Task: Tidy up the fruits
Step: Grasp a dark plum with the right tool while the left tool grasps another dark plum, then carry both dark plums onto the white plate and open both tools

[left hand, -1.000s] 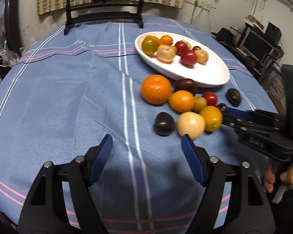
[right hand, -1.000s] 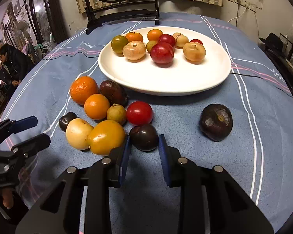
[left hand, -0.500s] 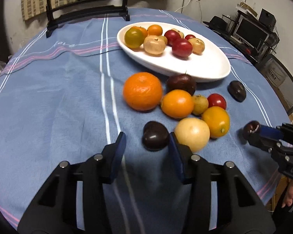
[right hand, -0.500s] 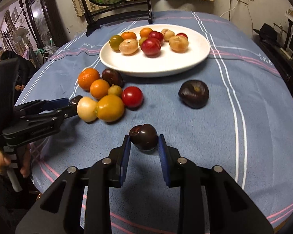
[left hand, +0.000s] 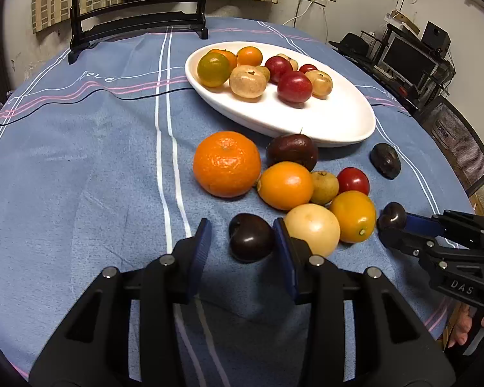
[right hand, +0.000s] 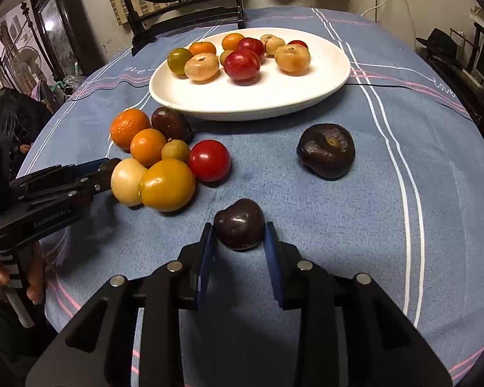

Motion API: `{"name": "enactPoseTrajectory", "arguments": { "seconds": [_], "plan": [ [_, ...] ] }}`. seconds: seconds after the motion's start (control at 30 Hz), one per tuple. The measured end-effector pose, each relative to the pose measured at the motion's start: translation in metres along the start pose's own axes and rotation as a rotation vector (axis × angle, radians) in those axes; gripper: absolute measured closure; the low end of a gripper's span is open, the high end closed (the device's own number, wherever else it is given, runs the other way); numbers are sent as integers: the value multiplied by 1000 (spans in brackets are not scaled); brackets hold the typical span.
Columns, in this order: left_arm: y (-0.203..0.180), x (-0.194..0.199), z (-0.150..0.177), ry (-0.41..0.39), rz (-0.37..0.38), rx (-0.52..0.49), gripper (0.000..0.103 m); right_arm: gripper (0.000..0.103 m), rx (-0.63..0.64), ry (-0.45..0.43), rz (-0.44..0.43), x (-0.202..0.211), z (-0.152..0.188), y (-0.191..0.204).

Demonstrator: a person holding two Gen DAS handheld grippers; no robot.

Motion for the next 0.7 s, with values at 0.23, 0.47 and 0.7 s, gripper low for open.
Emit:
{"name": "enactPoseTrajectory", "arguments": {
  "seconds": [0.23,0.47,0.7],
  "plan": [
    [-7,11,7,-6,15,10,76,72,-14,-27,-8,19,-2,2],
    [-16,40,13,-50,20,23,76,72,-15,-56,-28,34,-2,4],
    [-31,65,9,-95,22,-14,76,72,-13,-78,-43,43,0,5]
  ]
}}
Point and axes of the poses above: each gripper's, at about its wrist camera, not at the fingertips, and x roughly against the way its jaws point, y to its left, z to its underside, the point moved 7 cm from there along -x, roughly the way its jaws point, and after that the axes turned 12 degrees about z, right-handed, at the moved point
